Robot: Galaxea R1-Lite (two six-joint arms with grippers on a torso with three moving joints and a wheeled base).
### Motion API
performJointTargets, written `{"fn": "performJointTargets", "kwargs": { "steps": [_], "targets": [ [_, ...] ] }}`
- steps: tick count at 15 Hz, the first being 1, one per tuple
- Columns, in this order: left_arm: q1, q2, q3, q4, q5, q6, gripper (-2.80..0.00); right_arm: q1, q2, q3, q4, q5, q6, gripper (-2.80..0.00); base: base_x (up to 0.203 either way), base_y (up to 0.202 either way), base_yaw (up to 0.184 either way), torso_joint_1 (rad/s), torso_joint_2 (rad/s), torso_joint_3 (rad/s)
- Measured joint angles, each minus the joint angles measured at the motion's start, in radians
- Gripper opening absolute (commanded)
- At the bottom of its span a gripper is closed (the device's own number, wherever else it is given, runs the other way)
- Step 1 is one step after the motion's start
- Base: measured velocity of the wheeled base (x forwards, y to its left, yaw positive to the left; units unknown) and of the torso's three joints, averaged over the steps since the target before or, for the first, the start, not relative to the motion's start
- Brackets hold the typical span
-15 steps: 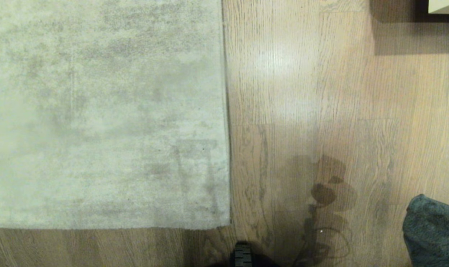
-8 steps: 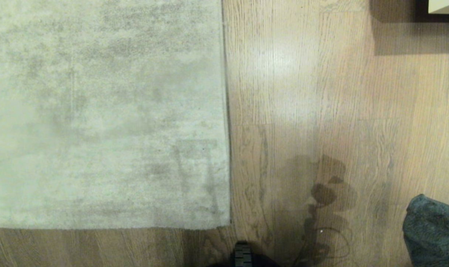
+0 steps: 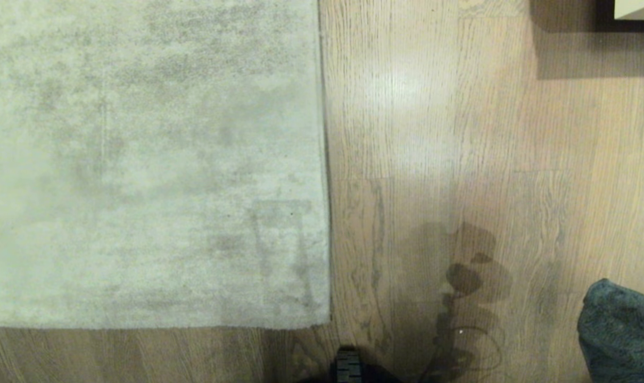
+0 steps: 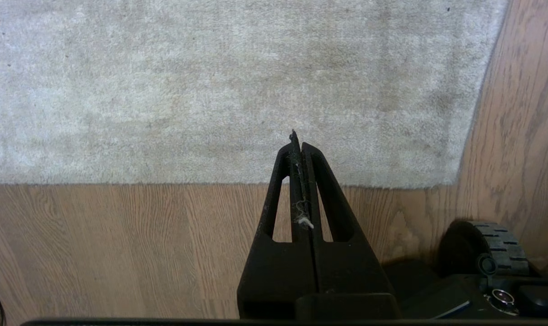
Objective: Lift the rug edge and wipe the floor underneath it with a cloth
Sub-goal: Put down the rag
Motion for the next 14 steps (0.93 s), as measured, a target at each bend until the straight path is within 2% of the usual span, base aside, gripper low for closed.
{"fn": "performJointTargets", "kwargs": {
  "steps": [14],
  "targets": [
    [0.000, 0.000, 0.000, 0.000, 0.000, 0.000, -2.80, 0.000, 0.000, 0.000, 0.000, 0.000, 0.000, -2.80, 0.000, 0.000, 0.000, 0.000, 0.00, 0.000]
  ]
}}
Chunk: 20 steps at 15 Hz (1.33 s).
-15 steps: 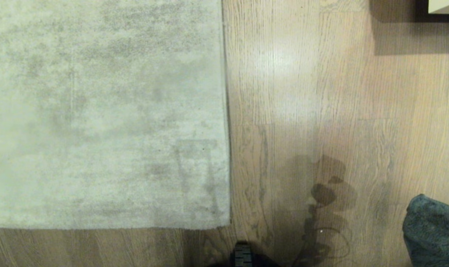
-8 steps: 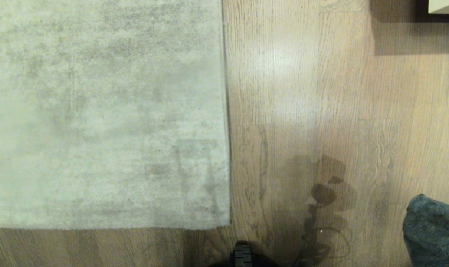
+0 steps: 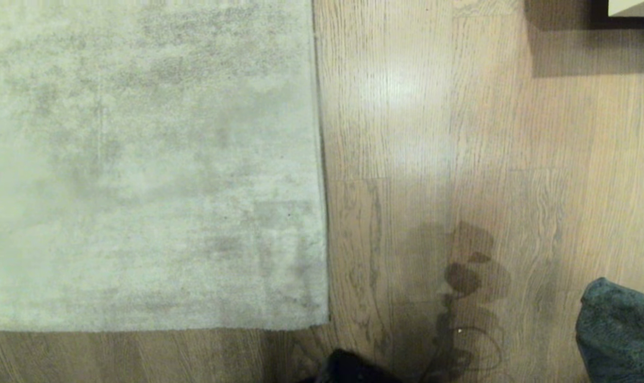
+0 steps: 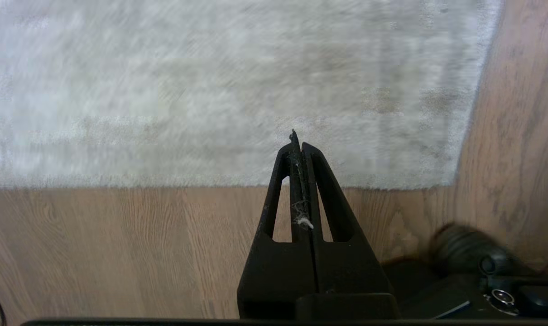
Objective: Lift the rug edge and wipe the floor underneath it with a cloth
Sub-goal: Put down the rag
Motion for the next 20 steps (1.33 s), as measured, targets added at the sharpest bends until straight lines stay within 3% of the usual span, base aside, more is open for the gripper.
{"fn": "performJointTargets", "kwargs": {
  "steps": [14, 20],
  "targets": [
    [0.000, 0.000, 0.000, 0.000, 0.000, -0.001, -2.80, 0.000, 0.000, 0.000, 0.000, 0.000, 0.000, -2.80, -0.001, -0.175, 0.000, 0.002, 0.00, 0.002],
    [0.000, 0.000, 0.000, 0.000, 0.001, -0.002, -2.80, 0.000, 0.000, 0.000, 0.000, 0.000, 0.000, -2.80, 0.000, -0.016, 0.000, 0.000, 0.00, 0.000]
  ]
}}
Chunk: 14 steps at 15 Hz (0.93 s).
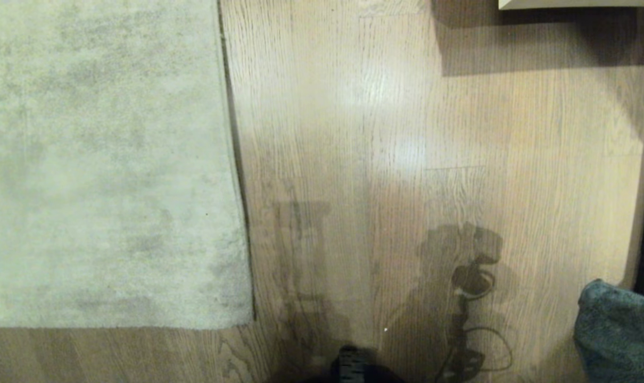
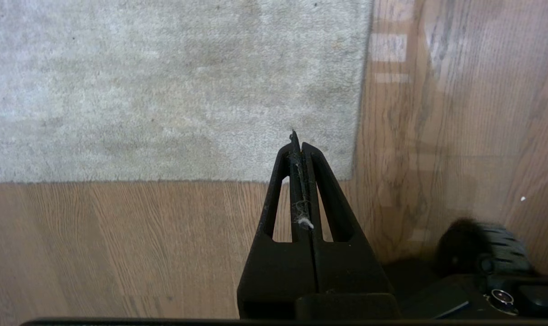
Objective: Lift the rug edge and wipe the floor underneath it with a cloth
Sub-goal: Put down the rag
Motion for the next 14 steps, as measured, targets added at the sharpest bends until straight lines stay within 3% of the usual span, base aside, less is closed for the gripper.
{"fn": "performJointTargets", "kwargs": {
  "steps": [14],
  "targets": [
    [0.000, 0.000, 0.000, 0.000, 0.000, 0.000, -2.80, 0.001, 0.000, 0.000, 0.000, 0.000, 0.006, -2.80, 0.000, 0.000, 0.000, 0.000, 0.00, 0.000]
  ]
}}
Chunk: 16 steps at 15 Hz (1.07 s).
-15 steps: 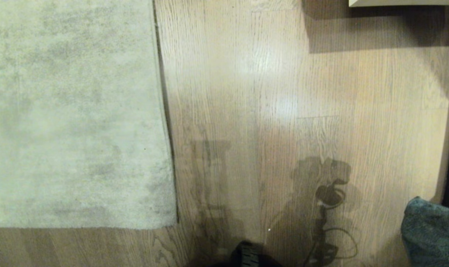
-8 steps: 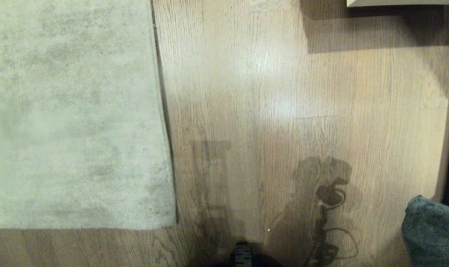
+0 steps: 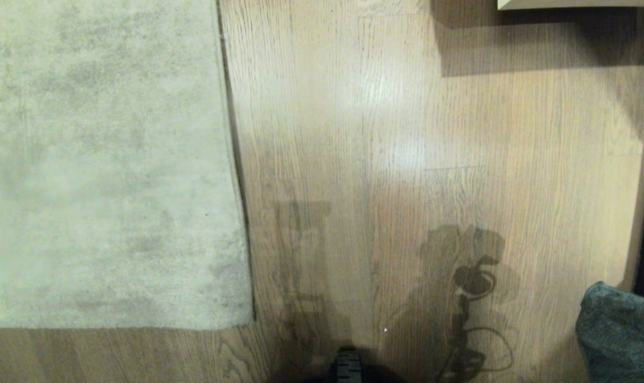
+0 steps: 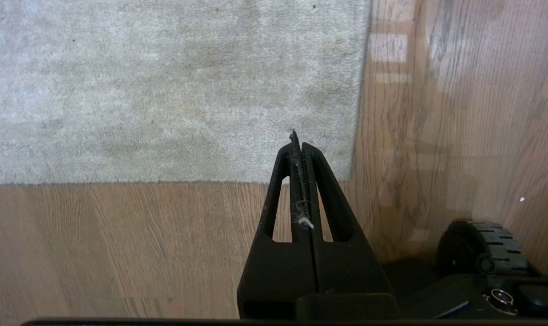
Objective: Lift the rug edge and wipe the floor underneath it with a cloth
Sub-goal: Put down the rag
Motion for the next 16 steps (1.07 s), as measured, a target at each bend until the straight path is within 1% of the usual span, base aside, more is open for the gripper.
{"fn": "performJointTargets", "kwargs": {
  "steps": [9, 16],
  "targets": [
    [0.000, 0.000, 0.000, 0.000, 0.000, 0.000, -2.80, 0.004, 0.005, 0.000, 0.009, -0.014, 0.022, -2.80, 0.000, 0.000, 0.000, 0.000, 0.00, 0.000],
    [0.000, 0.000, 0.000, 0.000, 0.000, 0.001, -2.80, 0.004, 0.003, -0.002, 0.008, -0.015, 0.007, -2.80, 0.000, 0.000, 0.000, 0.000, 0.00, 0.000]
  ]
}}
